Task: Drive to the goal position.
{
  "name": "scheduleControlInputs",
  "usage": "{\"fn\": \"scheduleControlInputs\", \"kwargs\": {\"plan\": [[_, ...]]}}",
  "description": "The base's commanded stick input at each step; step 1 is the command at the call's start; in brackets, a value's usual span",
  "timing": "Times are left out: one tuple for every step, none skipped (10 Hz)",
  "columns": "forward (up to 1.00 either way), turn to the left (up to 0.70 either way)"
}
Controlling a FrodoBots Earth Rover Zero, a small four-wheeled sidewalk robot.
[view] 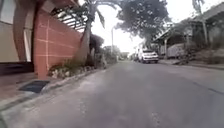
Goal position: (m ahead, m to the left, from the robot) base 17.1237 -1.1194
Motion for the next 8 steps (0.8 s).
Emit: {"fn": "scheduleControlInputs", "kwargs": {"plan": [[1.00,-0.30],[1.00,-0.30],[1.00,-0.30],[1.00,-0.30],[1.00,-0.30],[1.00,-0.30],[1.00,-0.30],[1.00,-0.30]]}}
